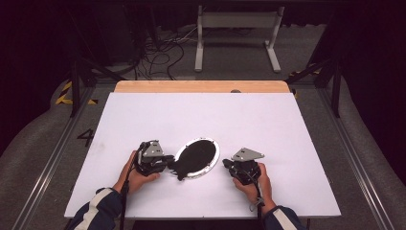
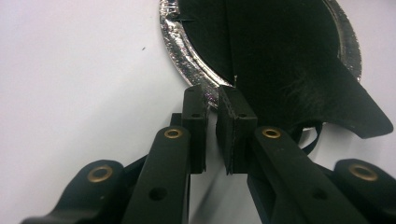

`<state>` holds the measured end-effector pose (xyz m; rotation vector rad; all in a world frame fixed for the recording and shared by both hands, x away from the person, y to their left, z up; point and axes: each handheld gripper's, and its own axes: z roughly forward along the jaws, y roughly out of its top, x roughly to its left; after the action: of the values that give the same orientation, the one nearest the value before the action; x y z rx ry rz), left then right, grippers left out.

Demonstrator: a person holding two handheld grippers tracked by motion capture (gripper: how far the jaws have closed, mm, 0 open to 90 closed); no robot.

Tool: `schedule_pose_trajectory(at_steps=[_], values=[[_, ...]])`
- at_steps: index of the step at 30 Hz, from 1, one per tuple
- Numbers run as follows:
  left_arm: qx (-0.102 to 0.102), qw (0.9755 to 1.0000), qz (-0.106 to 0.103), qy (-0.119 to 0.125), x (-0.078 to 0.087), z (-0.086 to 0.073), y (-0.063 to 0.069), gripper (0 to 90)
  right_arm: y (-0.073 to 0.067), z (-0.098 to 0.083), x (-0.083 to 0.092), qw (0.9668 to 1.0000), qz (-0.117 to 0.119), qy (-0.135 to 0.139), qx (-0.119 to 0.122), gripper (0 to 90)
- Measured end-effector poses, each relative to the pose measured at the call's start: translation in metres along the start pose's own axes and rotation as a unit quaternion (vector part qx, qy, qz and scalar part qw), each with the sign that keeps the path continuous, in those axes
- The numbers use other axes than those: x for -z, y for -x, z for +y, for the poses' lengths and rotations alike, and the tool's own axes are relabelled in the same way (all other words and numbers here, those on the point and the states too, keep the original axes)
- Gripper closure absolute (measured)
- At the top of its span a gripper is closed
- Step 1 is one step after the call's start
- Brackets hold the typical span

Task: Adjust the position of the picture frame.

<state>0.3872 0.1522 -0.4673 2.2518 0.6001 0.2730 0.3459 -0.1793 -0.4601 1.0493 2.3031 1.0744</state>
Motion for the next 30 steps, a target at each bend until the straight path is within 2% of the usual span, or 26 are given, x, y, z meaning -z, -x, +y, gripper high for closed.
schedule_pose_trajectory(at_steps=[3, 8, 10, 13, 16, 21, 22, 25, 30], values=[[0.005, 1.0, -0.007, -0.001, -0.002, 0.002, 0.005, 83.5, 0.001, -0.001, 0.0, 1.0, -0.001, -0.003, 0.001, 89.0], [-0.016, 0.9996, -0.023, -0.007, -0.009, 0.011, 0.02, 82.6, 0.003, -0.002, 0.001, 0.9999, 0.008, -0.005, -0.004, 88.7], [-0.023, 0.9995, -0.019, -0.012, -0.011, 0.014, 0.025, 82.6, 0.002, -0.002, 0.001, 0.9999, 0.012, -0.009, 0.0, 88.7], [-0.023, 0.9994, -0.02, -0.014, -0.014, 0.018, 0.03, 83.2, 0.001, -0.001, 0.002, 0.9998, 0.011, -0.013, 0.007, 88.7], [-0.018, 0.9993, -0.03, -0.01, -0.018, 0.021, 0.034, 84.8, 0.001, -0.003, 0.003, 0.9998, 0.015, -0.016, 0.002, 88.7], [-0.032, 0.9985, -0.043, -0.009, -0.026, 0.028, 0.046, 85.6, 0.001, -0.006, 0.007, 0.9996, 0.018, -0.023, 0.005, 88.5], [-0.041, 0.9982, -0.041, -0.012, -0.026, 0.029, 0.047, 86.2, 0.001, -0.006, 0.008, 0.9996, 0.017, -0.023, 0.004, 88.5], [-0.034, 0.9983, -0.045, -0.009, -0.028, 0.031, 0.049, 86.4, 0.004, -0.007, 0.008, 0.9996, 0.012, -0.024, 0.0, 88.8], [-0.038, 0.9981, -0.047, -0.008, -0.031, 0.033, 0.052, 86.9, 0.007, -0.007, 0.008, 0.9997, 0.001, -0.022, -0.013, 89.6]])
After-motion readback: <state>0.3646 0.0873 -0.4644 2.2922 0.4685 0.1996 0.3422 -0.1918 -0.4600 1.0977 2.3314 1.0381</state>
